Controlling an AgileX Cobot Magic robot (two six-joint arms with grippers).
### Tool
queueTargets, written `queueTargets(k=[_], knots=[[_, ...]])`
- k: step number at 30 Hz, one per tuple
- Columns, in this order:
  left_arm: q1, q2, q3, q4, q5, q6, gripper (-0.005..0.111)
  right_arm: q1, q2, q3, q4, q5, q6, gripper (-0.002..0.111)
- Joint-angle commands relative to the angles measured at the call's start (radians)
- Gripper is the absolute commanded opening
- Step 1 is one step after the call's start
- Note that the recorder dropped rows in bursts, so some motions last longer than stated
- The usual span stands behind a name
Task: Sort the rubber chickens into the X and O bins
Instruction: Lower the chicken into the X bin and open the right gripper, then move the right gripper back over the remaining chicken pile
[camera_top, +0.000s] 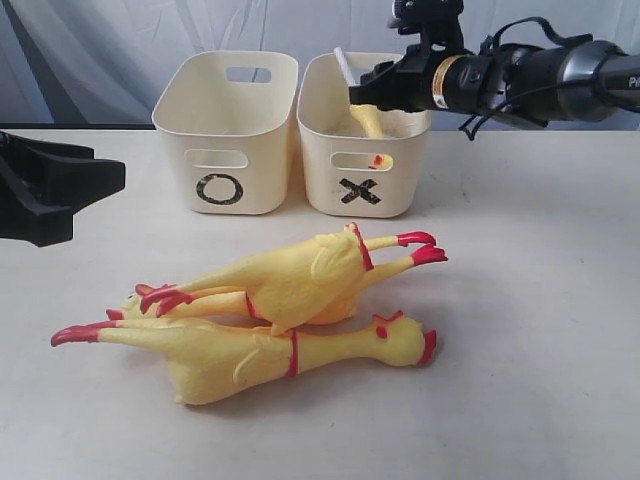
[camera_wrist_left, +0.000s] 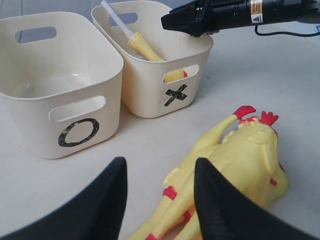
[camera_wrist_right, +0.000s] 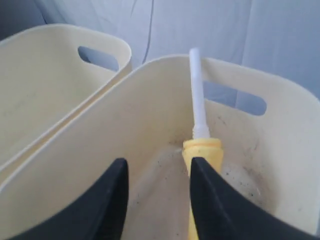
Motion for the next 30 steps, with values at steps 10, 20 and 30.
queueTargets(k=[10, 20, 30], knots=[[0.002, 0.002, 0.008, -0.009, 0.003, -0.003, 0.042, -0.004, -0.302, 0.196, -0.704, -0.159, 0.603, 0.024], [0.002, 0.002, 0.009, -0.009, 0.003, 0.000, 0.042, -0.004, -0.476, 0.388, -0.704, -0.518, 0.590, 0.024], [0.002, 0.002, 0.009, -0.009, 0.003, 0.000, 0.042, 0.023, -0.502, 0.413, -0.704, -0.695, 0.463, 0.056]])
